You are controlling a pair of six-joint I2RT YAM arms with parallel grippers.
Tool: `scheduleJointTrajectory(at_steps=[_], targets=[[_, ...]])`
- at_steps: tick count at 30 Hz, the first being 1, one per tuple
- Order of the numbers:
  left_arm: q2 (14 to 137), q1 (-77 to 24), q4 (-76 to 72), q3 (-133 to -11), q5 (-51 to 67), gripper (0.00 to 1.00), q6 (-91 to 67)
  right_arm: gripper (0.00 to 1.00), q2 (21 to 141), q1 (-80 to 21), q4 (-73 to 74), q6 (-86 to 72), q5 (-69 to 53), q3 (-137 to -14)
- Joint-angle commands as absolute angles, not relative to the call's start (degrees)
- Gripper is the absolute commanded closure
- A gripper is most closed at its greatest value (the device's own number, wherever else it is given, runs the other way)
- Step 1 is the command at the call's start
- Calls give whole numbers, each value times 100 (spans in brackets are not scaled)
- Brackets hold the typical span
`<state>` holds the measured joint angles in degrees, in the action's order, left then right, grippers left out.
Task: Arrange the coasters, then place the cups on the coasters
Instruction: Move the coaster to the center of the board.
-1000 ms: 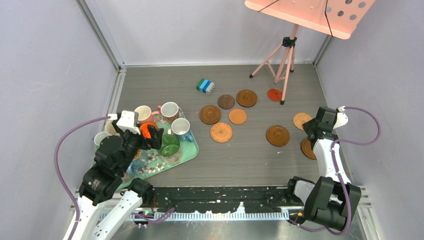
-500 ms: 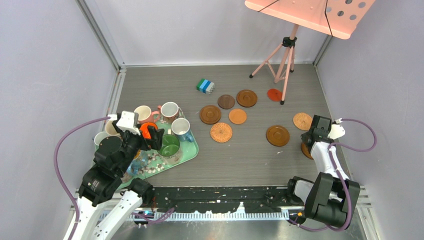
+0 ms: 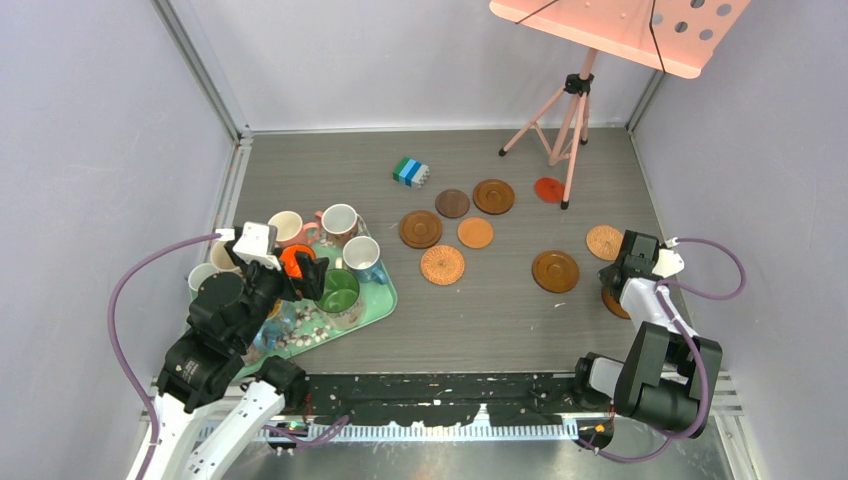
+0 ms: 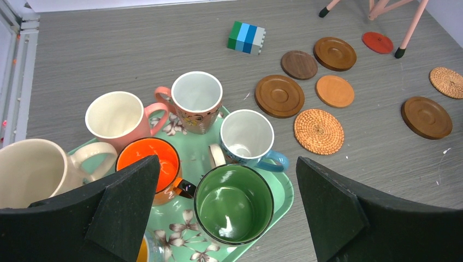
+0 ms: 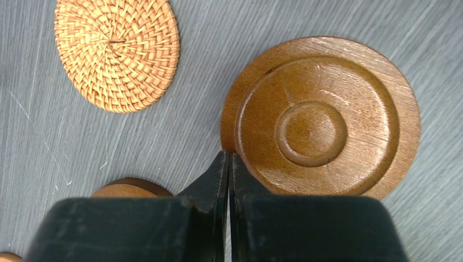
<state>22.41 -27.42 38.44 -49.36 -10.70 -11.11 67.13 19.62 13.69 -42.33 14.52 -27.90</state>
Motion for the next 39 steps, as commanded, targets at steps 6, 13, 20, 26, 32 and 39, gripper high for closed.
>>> scheduleJointTrajectory(at_steps=[6,13,20,26,32,39], targets=[[2292,-2769,3702,-4966,-966,1,-1063,95,6803,1986,1023,-4244,1312,-2762],[2286,-2769,3696,-4959,-902,1,-1065,95,6750,1987,1226,-4228,1704,-2901],[2343,-2769,3687,-4949,-897,1,-1063,95,6388,1987,1705,-4380,2620,-2992],[2440,-2769,3691,-4940,-952,1,-1046,95,6419,2011,1805,-4540,2633,-2852],[2521,-2769,3713,-4939,-1038,1,-1035,95,6534,2026,1793,-4513,2336,-2858],[2503,-2769,3735,-4939,-1133,1,-1028,95,6666,2030,1625,-4445,1894,-2830]])
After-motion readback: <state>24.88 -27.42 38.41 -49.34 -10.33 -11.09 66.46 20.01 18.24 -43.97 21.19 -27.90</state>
